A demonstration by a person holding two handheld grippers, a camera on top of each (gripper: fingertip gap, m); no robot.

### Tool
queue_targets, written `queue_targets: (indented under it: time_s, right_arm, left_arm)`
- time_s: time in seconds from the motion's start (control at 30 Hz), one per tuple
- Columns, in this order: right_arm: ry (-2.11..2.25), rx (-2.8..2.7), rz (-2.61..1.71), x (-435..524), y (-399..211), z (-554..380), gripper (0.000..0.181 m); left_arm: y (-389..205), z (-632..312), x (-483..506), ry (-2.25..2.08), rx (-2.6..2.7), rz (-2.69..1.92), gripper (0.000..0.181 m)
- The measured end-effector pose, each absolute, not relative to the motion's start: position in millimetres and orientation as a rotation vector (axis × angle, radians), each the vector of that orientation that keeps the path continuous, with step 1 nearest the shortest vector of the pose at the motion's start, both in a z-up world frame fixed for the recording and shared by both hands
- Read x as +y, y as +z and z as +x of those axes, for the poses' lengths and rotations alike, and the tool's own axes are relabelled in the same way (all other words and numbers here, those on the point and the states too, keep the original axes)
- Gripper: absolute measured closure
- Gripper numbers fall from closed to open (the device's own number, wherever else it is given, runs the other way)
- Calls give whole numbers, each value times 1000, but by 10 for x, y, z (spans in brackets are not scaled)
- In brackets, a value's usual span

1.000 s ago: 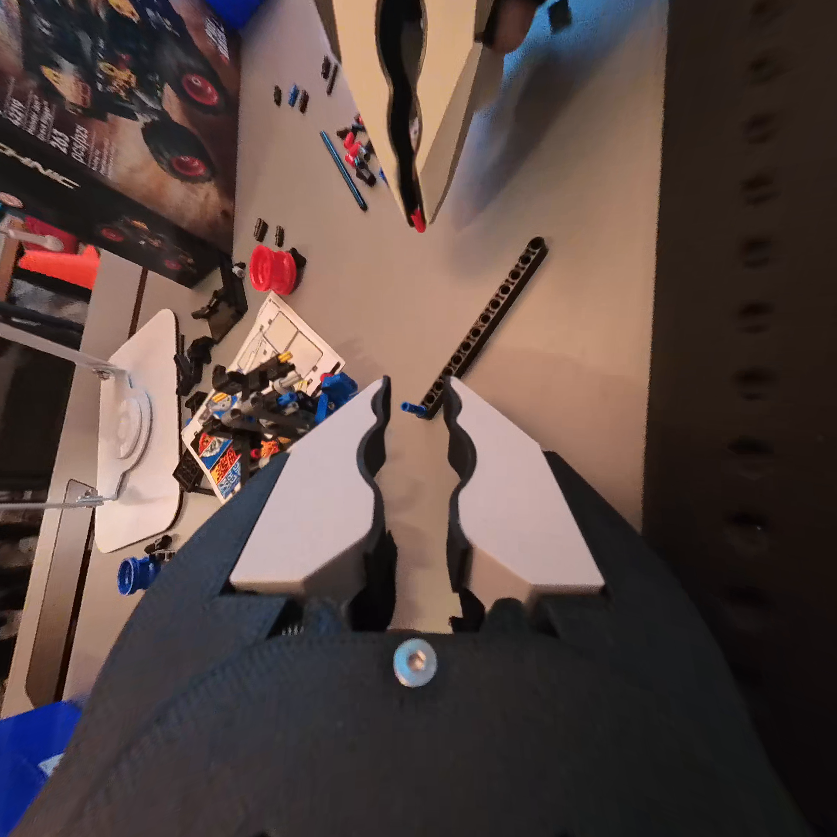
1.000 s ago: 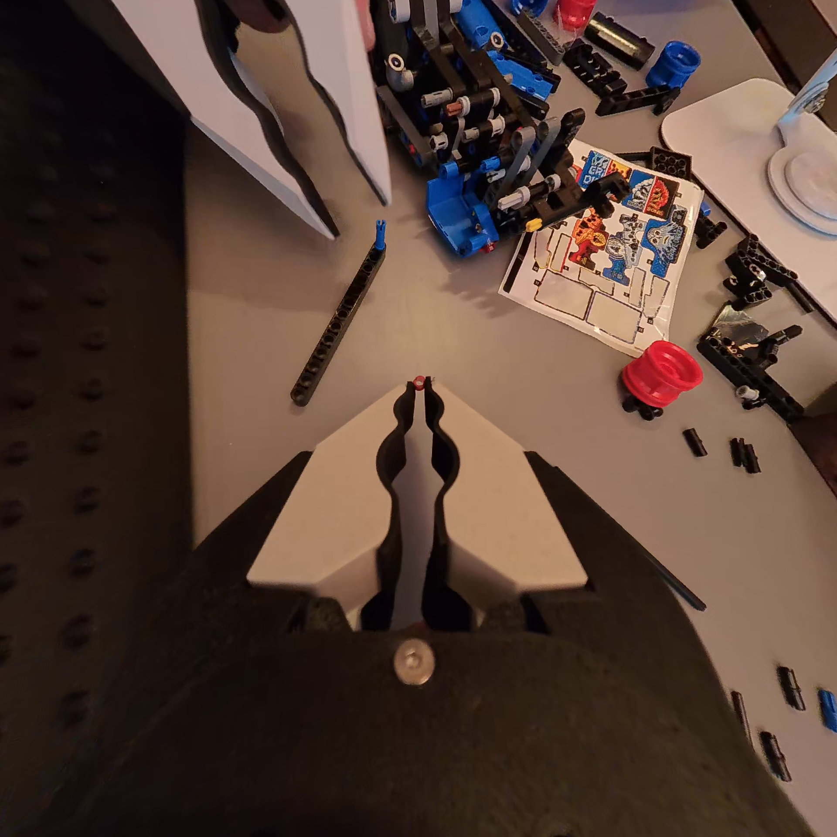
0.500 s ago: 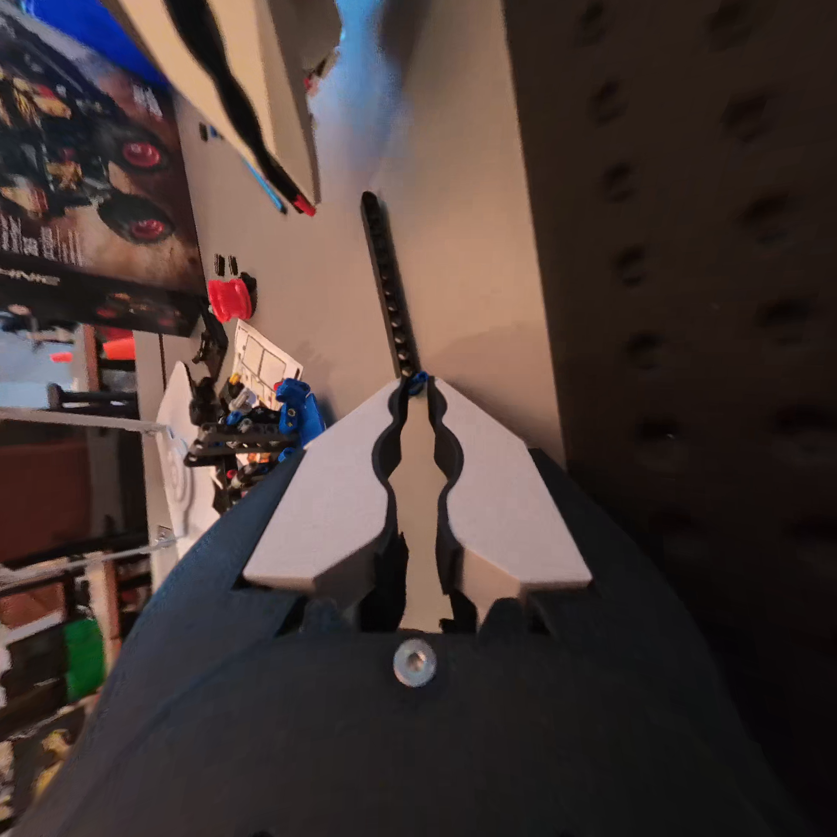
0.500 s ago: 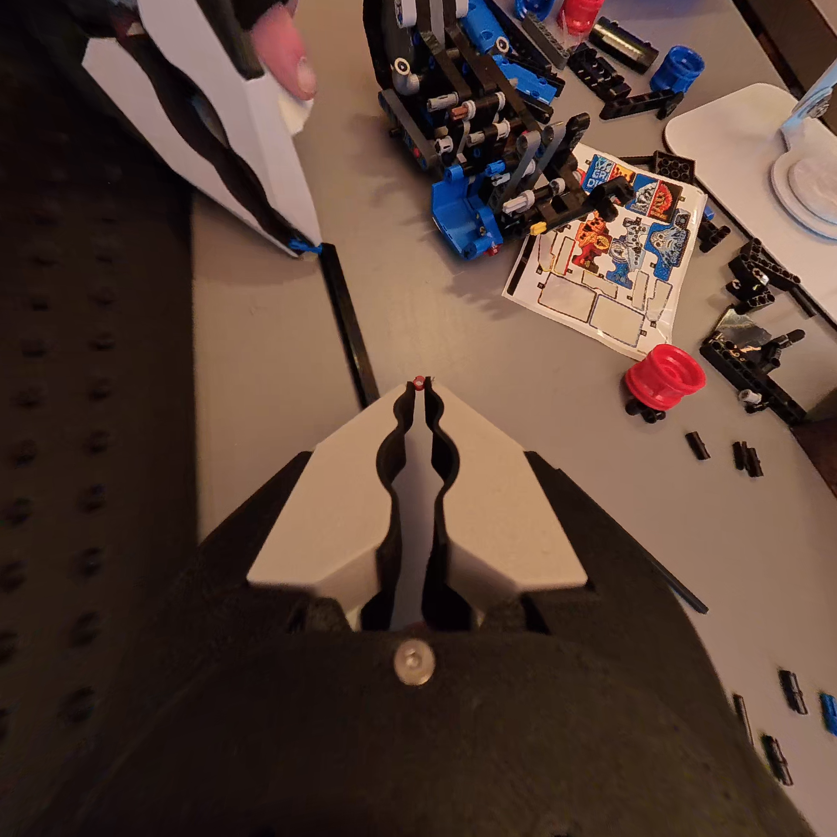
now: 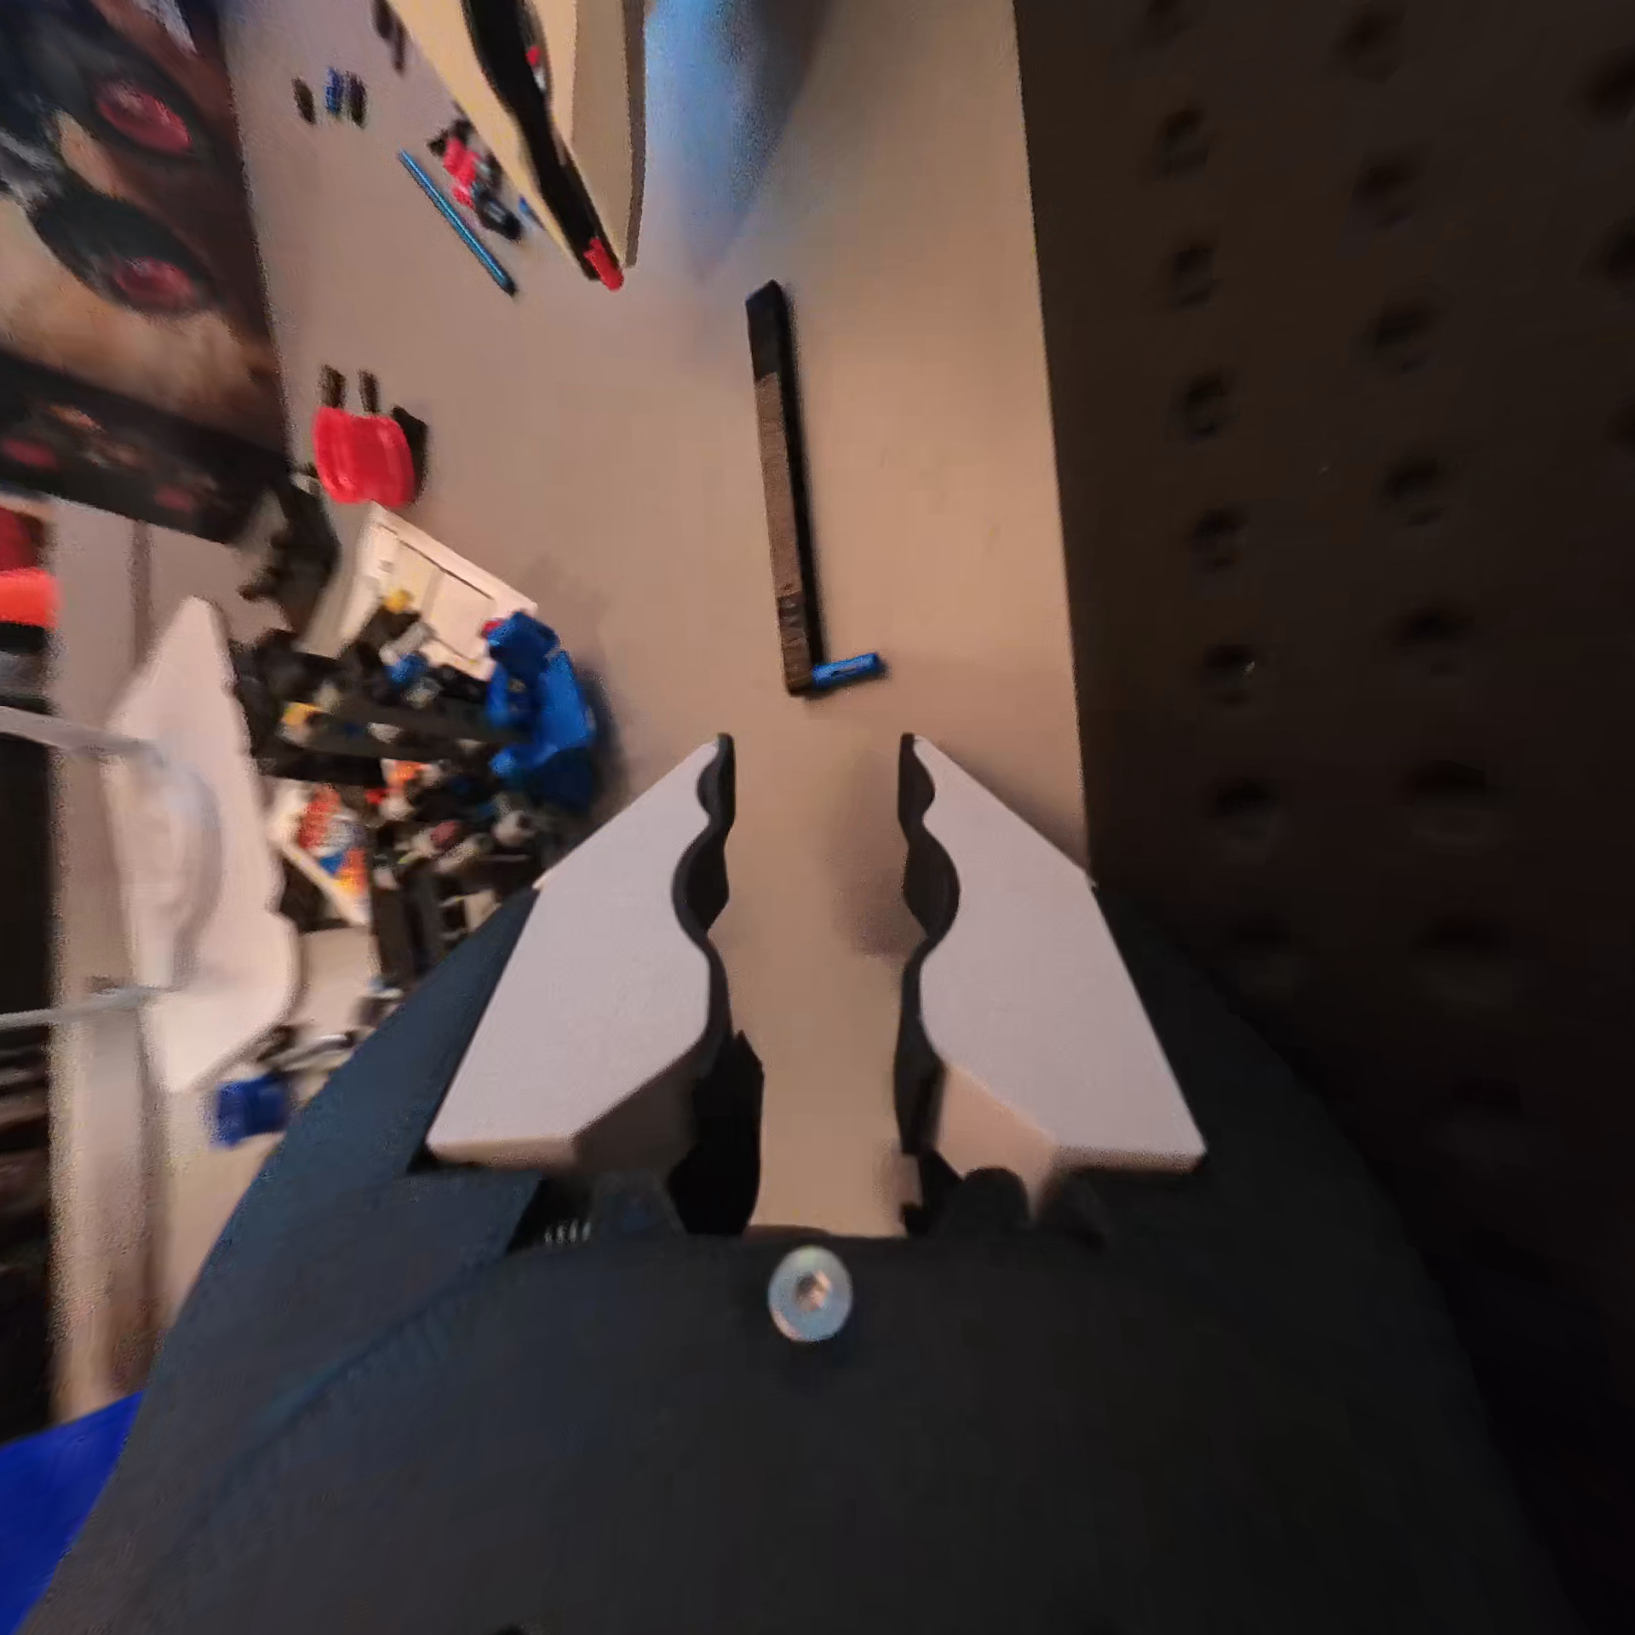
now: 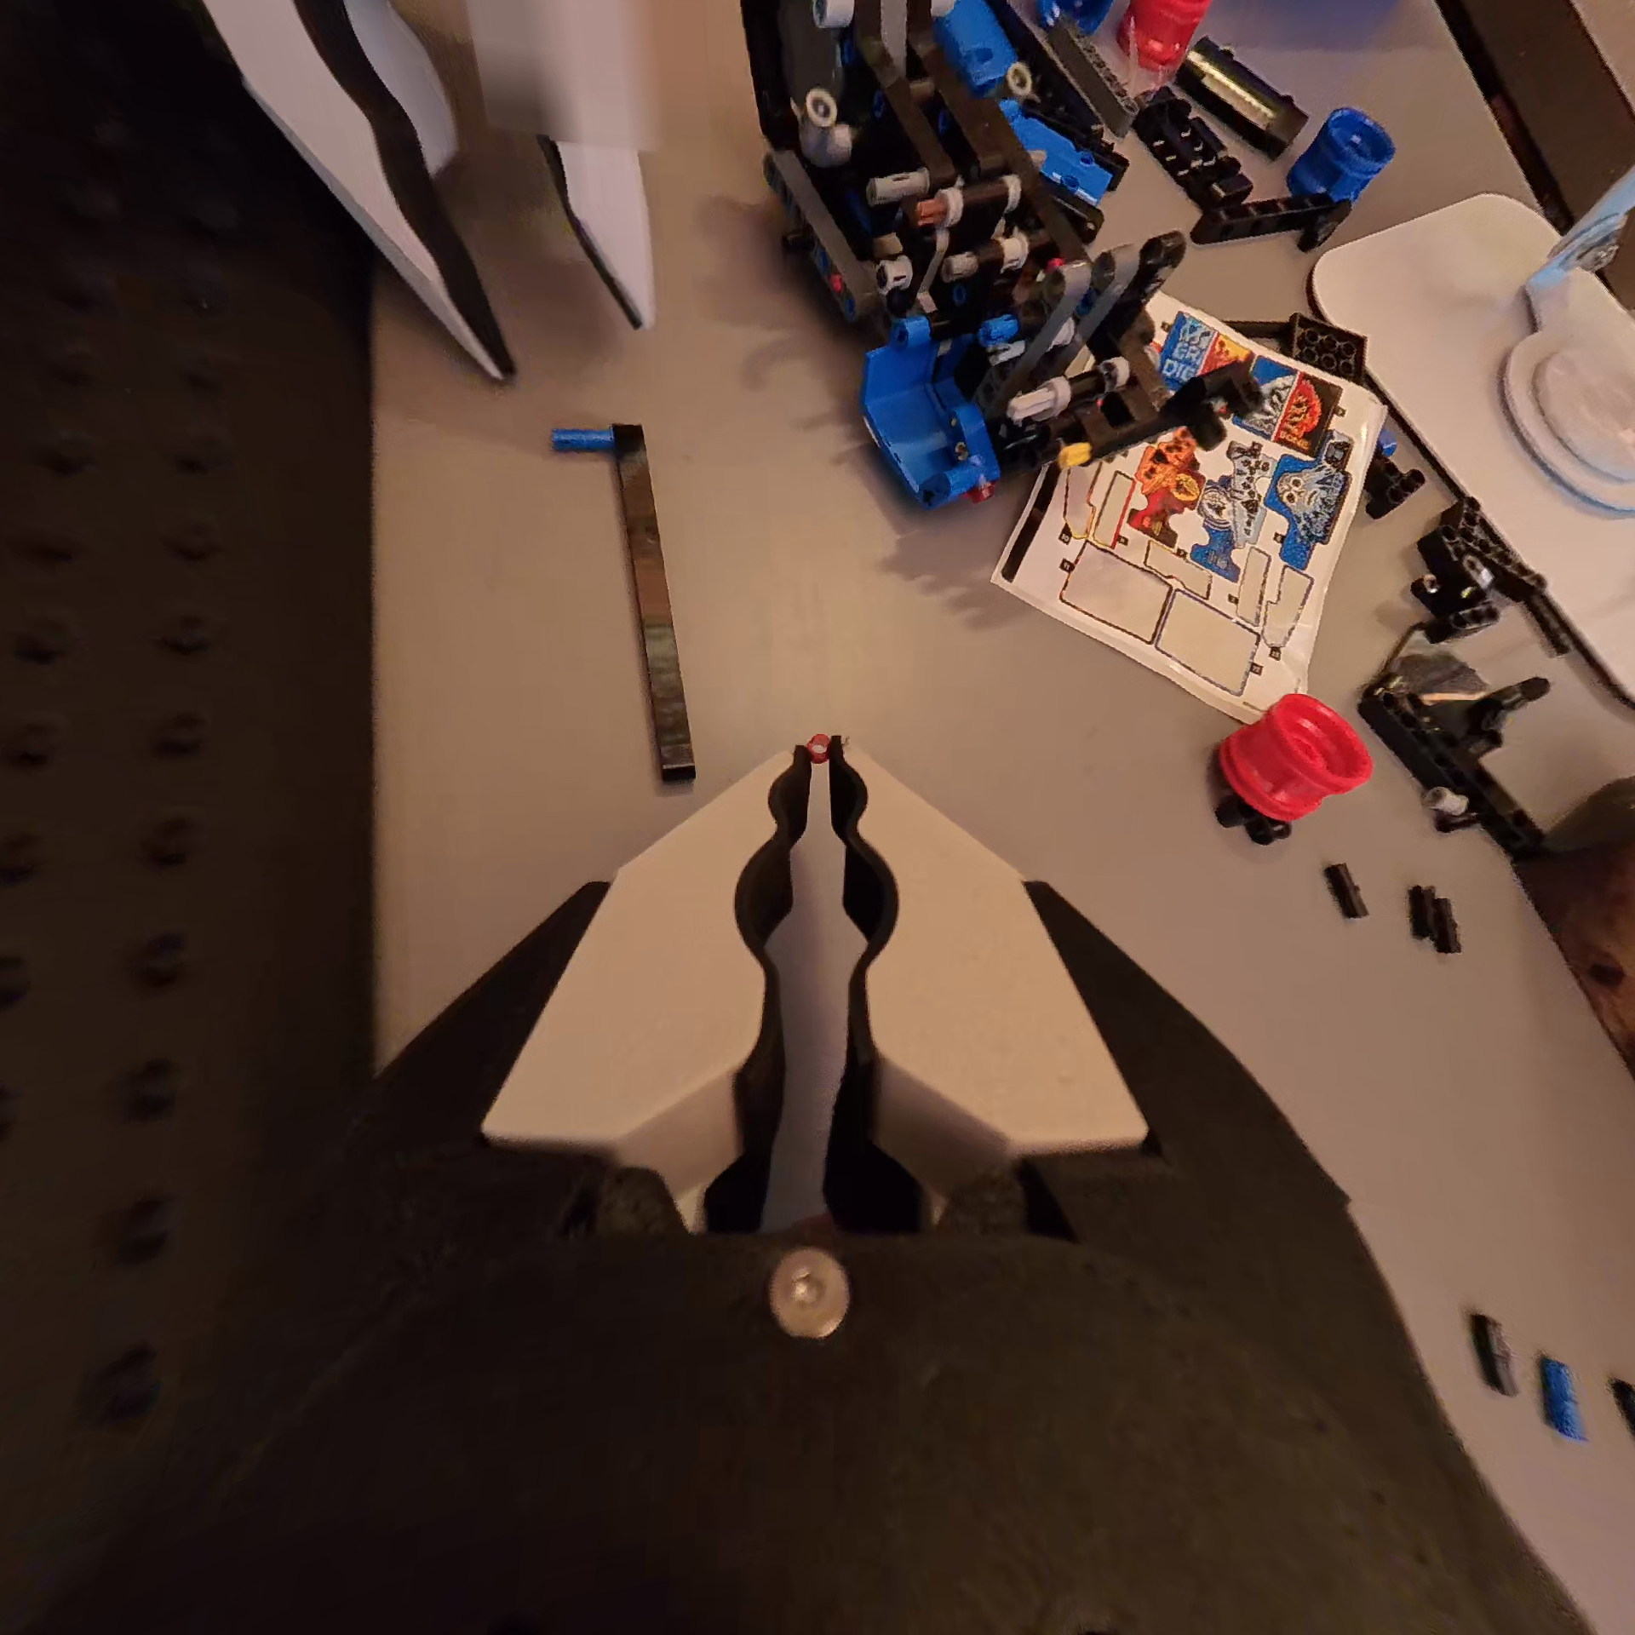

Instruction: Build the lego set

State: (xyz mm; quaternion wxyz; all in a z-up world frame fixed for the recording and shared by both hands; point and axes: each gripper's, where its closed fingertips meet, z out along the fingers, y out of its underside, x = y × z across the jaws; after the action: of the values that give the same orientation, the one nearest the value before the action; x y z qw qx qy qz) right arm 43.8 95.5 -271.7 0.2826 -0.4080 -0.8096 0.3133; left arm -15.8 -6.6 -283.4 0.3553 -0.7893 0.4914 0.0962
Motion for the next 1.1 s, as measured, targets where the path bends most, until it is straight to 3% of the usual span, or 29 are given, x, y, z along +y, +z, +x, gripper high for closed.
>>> queue_targets:
  time_s: [0.27, 0.57, 0.67, 0.8, 1.1]
  right_arm:
    - [651, -2241, -932, 869, -2821, 429, 179]
    - [732, -2367, -831, 544, -2904, 521, 179]
    - [758, -2385, -826, 483, -2923, 530, 179]
    - [747, -2330, -870, 598, -2854, 495, 179]
    - [556, -2360, -755, 599, -2939, 483, 179]
  left_arm:
    - [-2926, -39, 74, -12, 869, -2278, 152]
    - [-2911, -228, 366, 328, 921, -2233, 168]
    - [-2892, -259, 463, 433, 970, -2184, 165]
    - [-2863, -229, 479, 399, 943, -2161, 159]
    - [-2892, -171, 453, 359, 948, -2169, 166]
